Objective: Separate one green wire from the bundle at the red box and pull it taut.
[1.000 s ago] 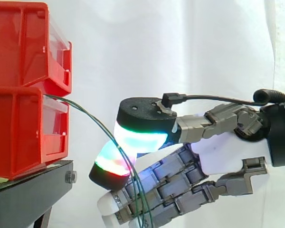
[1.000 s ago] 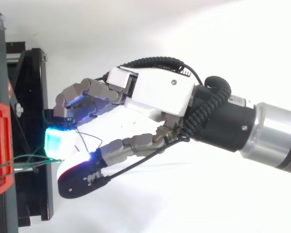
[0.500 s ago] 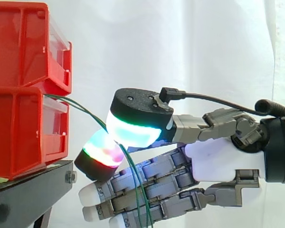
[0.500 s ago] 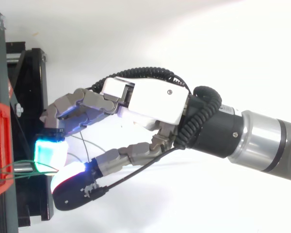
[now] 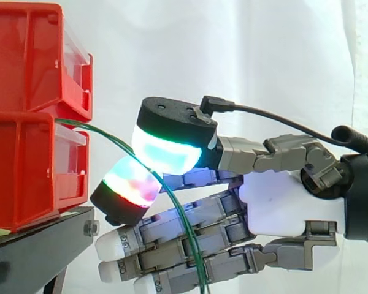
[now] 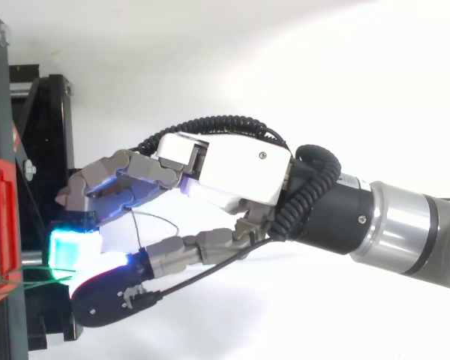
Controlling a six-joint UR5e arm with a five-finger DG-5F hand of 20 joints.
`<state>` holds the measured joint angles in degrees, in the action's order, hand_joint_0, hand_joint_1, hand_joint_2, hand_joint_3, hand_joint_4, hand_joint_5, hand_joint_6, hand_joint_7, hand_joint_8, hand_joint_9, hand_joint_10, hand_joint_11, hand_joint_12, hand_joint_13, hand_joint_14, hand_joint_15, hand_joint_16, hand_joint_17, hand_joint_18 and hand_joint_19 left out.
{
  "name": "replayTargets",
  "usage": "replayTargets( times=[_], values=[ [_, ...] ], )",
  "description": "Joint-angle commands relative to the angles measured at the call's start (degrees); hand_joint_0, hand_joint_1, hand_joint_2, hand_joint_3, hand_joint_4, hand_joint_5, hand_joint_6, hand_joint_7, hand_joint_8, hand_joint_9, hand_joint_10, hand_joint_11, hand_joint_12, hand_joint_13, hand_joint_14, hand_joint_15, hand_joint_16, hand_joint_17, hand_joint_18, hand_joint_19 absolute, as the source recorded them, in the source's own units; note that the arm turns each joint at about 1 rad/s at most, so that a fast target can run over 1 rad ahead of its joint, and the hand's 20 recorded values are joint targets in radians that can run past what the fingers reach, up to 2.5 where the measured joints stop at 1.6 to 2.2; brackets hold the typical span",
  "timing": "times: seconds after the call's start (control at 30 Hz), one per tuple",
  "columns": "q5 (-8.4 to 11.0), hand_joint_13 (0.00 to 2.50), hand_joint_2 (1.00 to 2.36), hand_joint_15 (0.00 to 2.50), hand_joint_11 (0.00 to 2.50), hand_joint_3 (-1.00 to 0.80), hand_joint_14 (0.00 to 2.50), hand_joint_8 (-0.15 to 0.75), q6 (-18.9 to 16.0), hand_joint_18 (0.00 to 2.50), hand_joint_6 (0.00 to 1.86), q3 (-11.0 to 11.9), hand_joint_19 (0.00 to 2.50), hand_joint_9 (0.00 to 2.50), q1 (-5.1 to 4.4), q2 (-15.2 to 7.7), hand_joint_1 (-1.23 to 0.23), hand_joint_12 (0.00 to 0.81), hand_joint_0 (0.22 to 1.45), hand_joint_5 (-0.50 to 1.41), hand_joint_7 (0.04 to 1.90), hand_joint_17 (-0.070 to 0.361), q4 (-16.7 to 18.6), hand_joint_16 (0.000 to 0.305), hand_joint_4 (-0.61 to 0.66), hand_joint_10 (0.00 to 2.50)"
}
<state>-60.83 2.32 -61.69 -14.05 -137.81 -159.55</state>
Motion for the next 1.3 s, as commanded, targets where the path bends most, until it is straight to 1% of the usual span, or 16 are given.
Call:
replayTargets(
  times=[0.0, 0.23, 0.3, 0.43, 0.57, 0.67, 0.7, 0.73, 0.77, 0.8, 0.87, 0.93, 1.0, 1.1, 1.27],
  values=[
    [0.01, 0.43, 1.01, 0.09, 0.18, -0.34, 0.0, 0.257, -0.12, 0.34, 0.83, -0.01, 0.3, 0.87, -0.11, 0.0, -0.5, 0.318, 0.57, -0.11, 1.04, 0.107, -0.32, 0.048, 0.1, 0.01],
    [0.01, 0.44, 1.01, 0.1, 0.18, -0.34, 0.0, 0.256, -0.21, 0.34, 0.79, 0.08, 0.3, 0.88, -0.02, 0.0, -0.49, 0.317, 0.58, -0.1, 1.06, 0.107, -0.59, 0.047, 0.12, 0.01],
    [0.01, 0.44, 1.01, 0.1, 0.18, -0.39, 0.0, 0.252, -0.21, 0.34, 0.78, 0.08, 0.3, 0.92, 0.07, 0.0, -0.44, 0.314, 0.58, -0.09, 1.04, 0.106, -0.59, 0.047, 0.14, 0.01],
    [0.01, 0.45, 1.0, 0.1, 0.18, -0.48, 0.0, 0.257, -0.29, 0.35, 0.75, 0.08, 0.3, 0.94, 0.16, 0.0, -0.39, 0.315, 0.56, -0.08, 1.09, 0.108, -0.59, 0.048, 0.13, 0.01],
    [0.01, 0.47, 1.0, 0.09, 0.18, -0.5, 0.0, 0.271, -0.29, 0.37, 0.75, -0.01, 0.28, 0.95, 0.16, 0.0, -0.44, 0.329, 0.51, -0.08, 1.1, 0.114, -0.94, 0.051, 0.15, 0.01],
    [0.01, 0.48, 1.0, 0.09, 0.18, -0.5, 0.0, 0.283, -0.65, 0.39, 0.77, 0.08, 0.27, 0.96, 0.16, 0.0, -0.54, 0.345, 0.47, -0.08, 1.08, 0.121, -1.11, 0.054, 0.15, 0.01],
    [-0.08, 0.49, 1.0, 0.1, 0.18, -0.5, 0.0, 0.287, -0.73, 0.4, 0.77, -0.01, 0.26, 0.96, 0.16, 0.0, -0.6, 0.349, 0.46, -0.09, 1.08, 0.123, -1.29, 0.055, 0.14, 0.01],
    [-0.08, 0.49, 1.0, 0.09, 0.17, -0.5, 0.0, 0.284, -0.82, 0.4, 0.78, 0.08, 0.26, 0.95, 0.16, 0.0, -0.66, 0.348, 0.46, -0.09, 1.07, 0.123, -1.29, 0.055, 0.15, 0.01],
    [-0.08, 0.49, 1.0, 0.09, 0.19, -0.5, 0.0, 0.286, -0.82, 0.4, 0.8, 0.08, 0.26, 0.95, 0.16, 0.0, -0.67, 0.347, 0.46, -0.1, 1.05, 0.122, -1.38, 0.054, 0.15, 0.01],
    [-0.08, 0.48, 1.0, 0.1, 0.2, -0.5, 0.0, 0.276, -0.82, 0.39, 0.81, 0.08, 0.27, 0.94, 0.16, 0.0, -0.74, 0.335, 0.49, -0.11, 1.07, 0.117, -1.46, 0.052, 0.15, 0.01],
    [-0.08, 0.47, 1.0, 0.1, 0.2, -0.5, 0.0, 0.264, -0.82, 0.37, 0.83, 0.08, 0.27, 0.93, 0.16, 0.0, -0.79, 0.324, 0.52, -0.12, 1.07, 0.112, -1.46, 0.05, 0.14, 0.01],
    [-0.08, 0.47, 1.0, 0.1, 0.21, -0.5, 0.0, 0.257, -0.82, 0.37, 0.85, 0.08, 0.27, 0.92, 0.25, 0.0, -0.81, 0.317, 0.55, -0.12, 1.07, 0.109, -1.46, 0.048, 0.13, 0.01],
    [-0.08, 0.47, 1.01, 0.1, 0.22, -0.36, 0.0, 0.249, -0.82, 0.37, 0.87, 0.17, 0.27, 0.91, 0.16, 0.0, -0.83, 0.311, 0.59, -0.13, 1.07, 0.105, -1.46, 0.047, 0.06, 0.01],
    [-0.08, 0.47, 1.01, 0.11, 0.23, -0.29, 0.0, 0.251, -0.82, 0.37, 0.89, 0.17, 0.27, 0.91, 0.16, 0.0, -0.83, 0.31, 0.6, -0.13, 1.09, 0.104, -1.46, 0.046, 0.02, 0.01],
    [-0.08, 0.48, 1.01, 0.11, 0.22, -0.27, 0.0, 0.253, -0.82, 0.38, 0.9, 0.17, 0.28, 0.91, 0.25, 0.0, -0.82, 0.31, 0.6, -0.13, 1.05, 0.104, -1.46, 0.046, 0.02, 0.01]
  ],
)
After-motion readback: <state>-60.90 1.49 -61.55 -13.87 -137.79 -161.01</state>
